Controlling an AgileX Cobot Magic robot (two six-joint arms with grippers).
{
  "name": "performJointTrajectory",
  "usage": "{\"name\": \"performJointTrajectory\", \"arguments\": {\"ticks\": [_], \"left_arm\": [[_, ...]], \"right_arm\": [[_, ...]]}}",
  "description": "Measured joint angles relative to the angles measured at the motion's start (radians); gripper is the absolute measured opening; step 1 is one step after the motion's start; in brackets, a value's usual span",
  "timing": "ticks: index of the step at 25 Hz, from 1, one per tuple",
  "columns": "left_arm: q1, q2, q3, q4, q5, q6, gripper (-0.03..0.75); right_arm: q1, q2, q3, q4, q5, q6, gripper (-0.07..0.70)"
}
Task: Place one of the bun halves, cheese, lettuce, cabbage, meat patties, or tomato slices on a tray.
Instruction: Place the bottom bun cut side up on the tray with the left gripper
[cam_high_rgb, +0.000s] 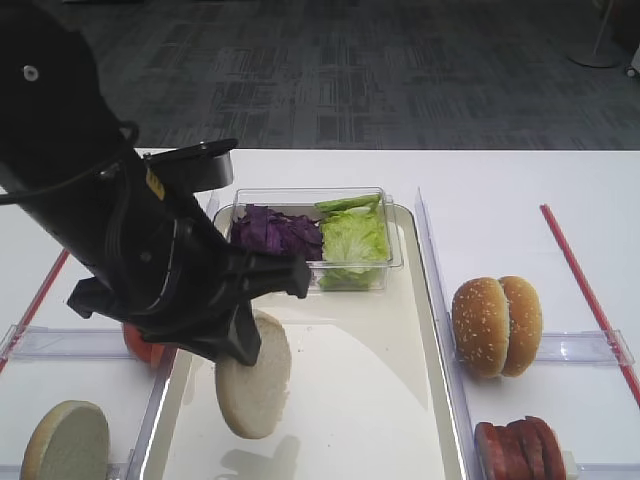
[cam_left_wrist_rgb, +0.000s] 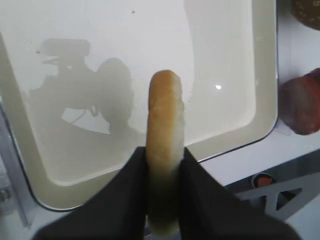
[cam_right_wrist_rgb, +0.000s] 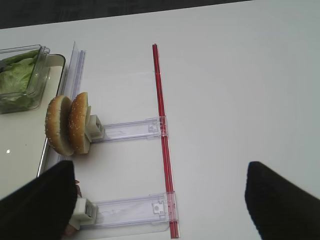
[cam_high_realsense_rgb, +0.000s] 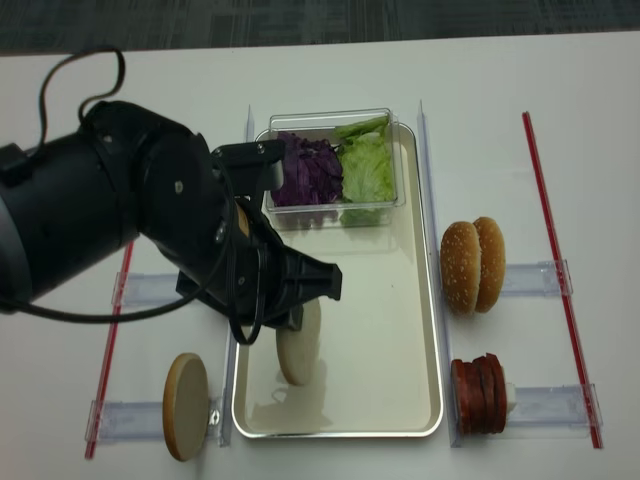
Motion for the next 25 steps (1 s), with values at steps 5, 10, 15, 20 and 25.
{"name": "performJointTrajectory", "arguments": {"ticks": [5, 10, 15, 20, 25], "left_arm": [[0.09, 0.0, 0.077, -0.27, -0.068, 0.28, 0.118], [0.157, 0.0, 0.164, -0.58, -0.11, 0.578, 0.118], [0.236, 0.009, 0.217, -0.804, -0.086, 0.801, 0.118], [0.283, 0.092, 0.227, -0.955, -0.022, 0.941, 0.118], [0.282, 0.172, 0.227, -1.024, -0.009, 0.991, 0.118]], "right_arm": [[0.0, 0.0, 0.0, 0.0, 0.0, 0.0, 0.692], [0.0, 0.0, 0.0, 0.0, 0.0, 0.0, 0.692], [0.0, 0.0, 0.0, 0.0, 0.0, 0.0, 0.692], [0.0, 0.0, 0.0, 0.0, 0.0, 0.0, 0.692], [0.0, 0.0, 0.0, 0.0, 0.0, 0.0, 0.692]]}}
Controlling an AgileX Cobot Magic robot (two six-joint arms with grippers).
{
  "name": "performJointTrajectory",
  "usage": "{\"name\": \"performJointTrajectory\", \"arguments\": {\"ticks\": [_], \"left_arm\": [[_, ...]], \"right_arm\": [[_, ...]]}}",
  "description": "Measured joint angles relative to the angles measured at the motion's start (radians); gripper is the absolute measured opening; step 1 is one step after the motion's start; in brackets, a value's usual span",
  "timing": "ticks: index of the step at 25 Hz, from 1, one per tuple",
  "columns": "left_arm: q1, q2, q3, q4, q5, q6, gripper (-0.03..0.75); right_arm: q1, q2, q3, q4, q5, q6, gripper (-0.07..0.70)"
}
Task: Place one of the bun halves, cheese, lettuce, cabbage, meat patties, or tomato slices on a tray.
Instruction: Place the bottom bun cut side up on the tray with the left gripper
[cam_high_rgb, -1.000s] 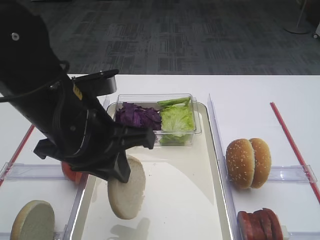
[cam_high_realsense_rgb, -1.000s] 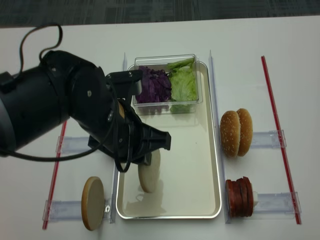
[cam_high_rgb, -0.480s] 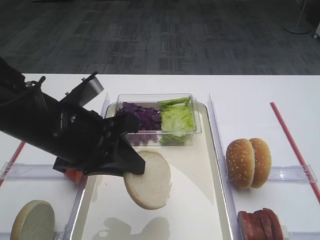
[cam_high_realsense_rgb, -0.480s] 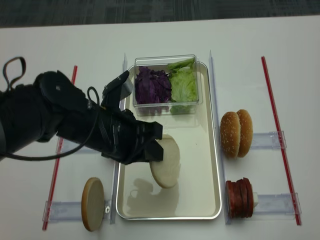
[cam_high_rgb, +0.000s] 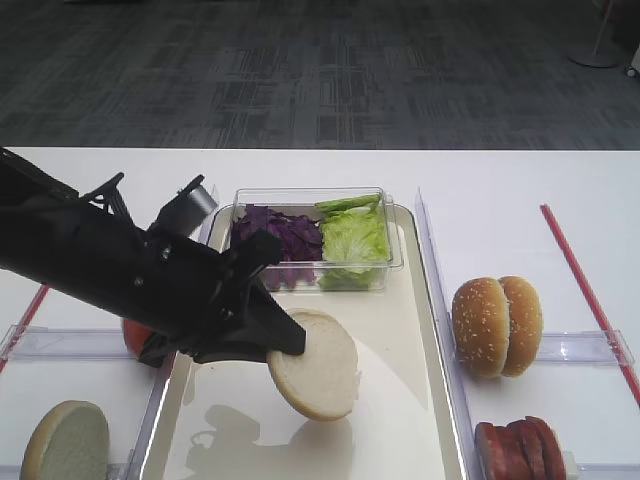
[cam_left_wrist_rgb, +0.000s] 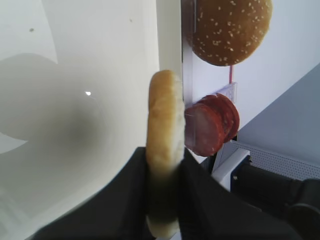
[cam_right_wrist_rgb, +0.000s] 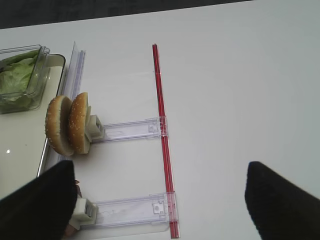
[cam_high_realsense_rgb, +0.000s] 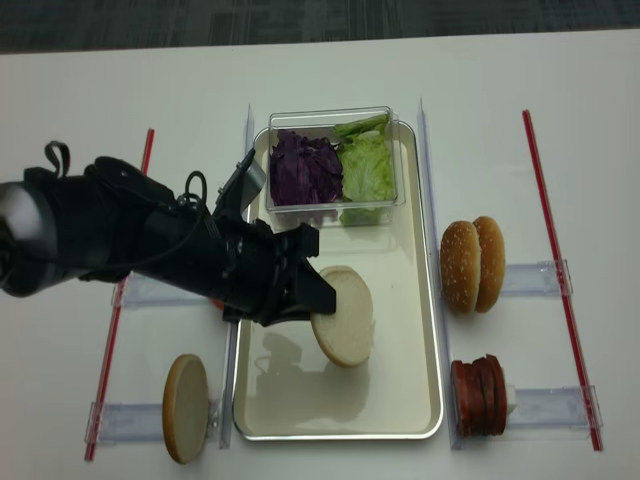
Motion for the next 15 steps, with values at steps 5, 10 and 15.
{"name": "performJointTrajectory", "arguments": {"ticks": [5, 10, 15], "left_arm": [[0.0, 0.028, 0.0, 0.0, -0.047, 0.008, 0.118], [0.0, 0.028, 0.0, 0.0, -0.063, 0.008, 0.118], [0.0, 0.028, 0.0, 0.0, -0.085, 0.008, 0.118]], "right_arm": [[0.0, 0.0, 0.0, 0.0, 0.0, 0.0, 0.692], [0.0, 0.0, 0.0, 0.0, 0.0, 0.0, 0.692], [0.0, 0.0, 0.0, 0.0, 0.0, 0.0, 0.692]]}}
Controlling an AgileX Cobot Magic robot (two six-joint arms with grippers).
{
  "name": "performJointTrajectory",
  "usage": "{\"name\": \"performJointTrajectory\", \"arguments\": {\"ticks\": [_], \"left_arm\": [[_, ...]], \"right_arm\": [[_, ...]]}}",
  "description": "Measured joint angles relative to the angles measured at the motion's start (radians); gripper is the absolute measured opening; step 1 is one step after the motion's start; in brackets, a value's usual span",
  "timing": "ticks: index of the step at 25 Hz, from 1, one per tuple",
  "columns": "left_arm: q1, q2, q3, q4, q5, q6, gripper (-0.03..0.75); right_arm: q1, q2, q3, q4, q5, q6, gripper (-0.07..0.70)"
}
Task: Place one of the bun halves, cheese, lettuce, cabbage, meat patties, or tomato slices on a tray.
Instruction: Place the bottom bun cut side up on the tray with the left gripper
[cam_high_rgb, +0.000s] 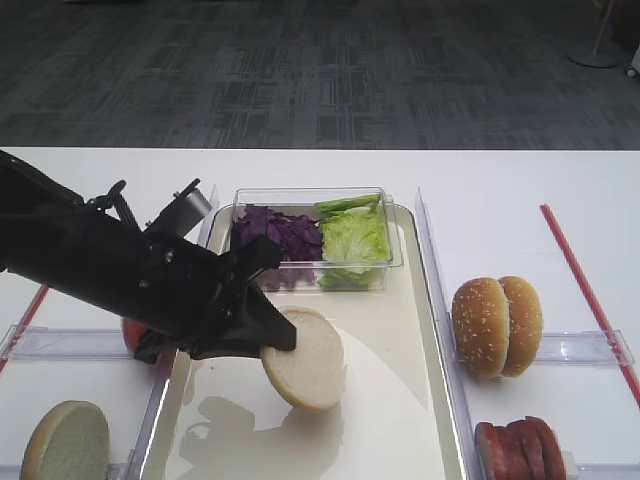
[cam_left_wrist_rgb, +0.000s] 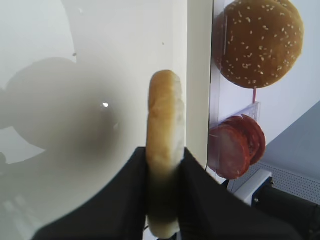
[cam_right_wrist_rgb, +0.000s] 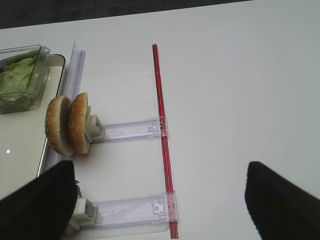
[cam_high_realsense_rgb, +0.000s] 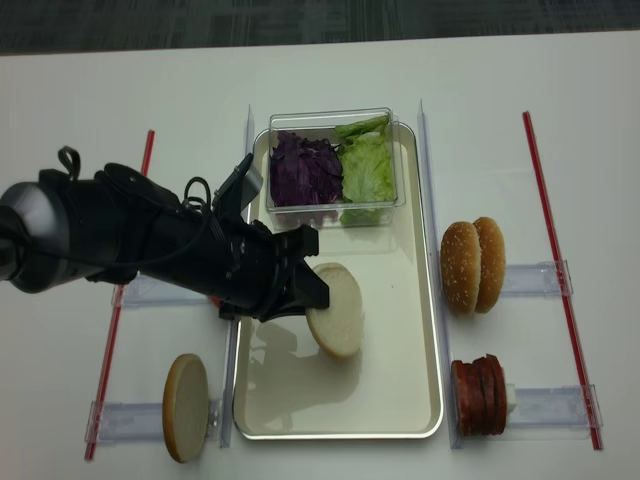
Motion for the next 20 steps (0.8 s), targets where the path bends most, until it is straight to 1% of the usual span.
{"name": "performJointTrajectory", "arguments": {"ticks": [6, 14, 16, 20], "left_arm": [[0.0, 0.0, 0.0, 0.0, -0.042, 0.015, 0.118], [0.0, 0.0, 0.0, 0.0, -0.046, 0.023, 0.118], [0.0, 0.0, 0.0, 0.0, -0.044, 0.052, 0.118], [0.0, 0.004, 0.0, -0.009, -0.044, 0.075, 0.118]], "right_arm": [[0.0, 0.0, 0.0, 0.0, 0.0, 0.0, 0.692], [0.0, 0.0, 0.0, 0.0, 0.0, 0.0, 0.692], [0.0, 0.0, 0.0, 0.0, 0.0, 0.0, 0.692], [0.0, 0.0, 0.0, 0.0, 0.0, 0.0, 0.692]]}}
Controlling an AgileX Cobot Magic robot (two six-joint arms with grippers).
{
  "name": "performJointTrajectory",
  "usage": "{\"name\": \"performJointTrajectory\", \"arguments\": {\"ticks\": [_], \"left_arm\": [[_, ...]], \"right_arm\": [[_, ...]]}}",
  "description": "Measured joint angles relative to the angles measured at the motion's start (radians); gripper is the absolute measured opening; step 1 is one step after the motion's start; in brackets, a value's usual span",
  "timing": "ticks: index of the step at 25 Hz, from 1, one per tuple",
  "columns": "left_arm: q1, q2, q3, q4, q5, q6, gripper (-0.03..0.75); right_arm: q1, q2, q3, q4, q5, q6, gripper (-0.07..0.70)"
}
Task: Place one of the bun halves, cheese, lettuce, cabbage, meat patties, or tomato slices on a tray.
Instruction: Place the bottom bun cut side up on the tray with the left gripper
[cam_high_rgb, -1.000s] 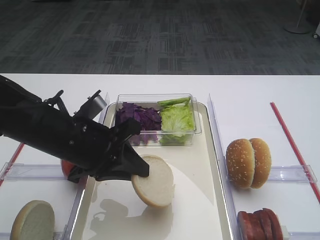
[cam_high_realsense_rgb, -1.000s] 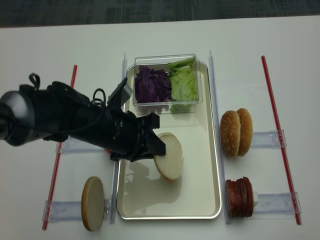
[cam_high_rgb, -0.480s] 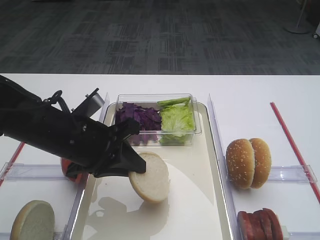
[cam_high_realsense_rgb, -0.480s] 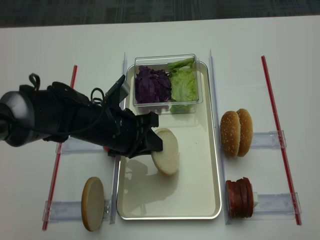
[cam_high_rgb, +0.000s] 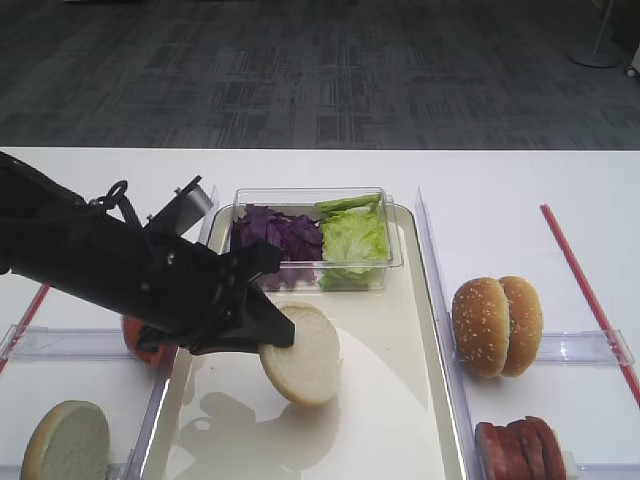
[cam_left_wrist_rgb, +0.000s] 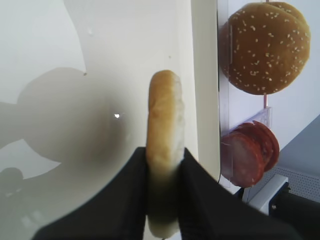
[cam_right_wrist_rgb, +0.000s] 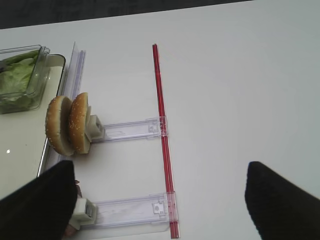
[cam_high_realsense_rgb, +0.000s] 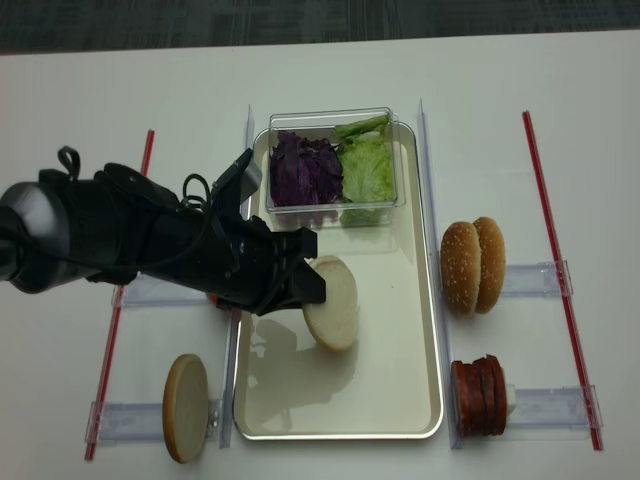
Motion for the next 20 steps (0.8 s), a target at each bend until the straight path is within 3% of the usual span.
{"name": "performJointTrajectory", "arguments": {"ticks": [7, 17, 20], "left_arm": [[0.0, 0.106, 0.0, -0.158, 0.076, 0.152, 0.118], [0.0, 0.12, 0.0, -0.105, 0.071, 0.172, 0.12], [0.0, 0.12, 0.0, -0.086, 0.059, 0.165, 0.168]], "right_arm": [[0.0, 0.0, 0.0, 0.0, 0.0, 0.0, 0.692], [0.0, 0.0, 0.0, 0.0, 0.0, -0.002, 0.692], [0.0, 0.0, 0.0, 0.0, 0.0, -0.002, 0.692]]}}
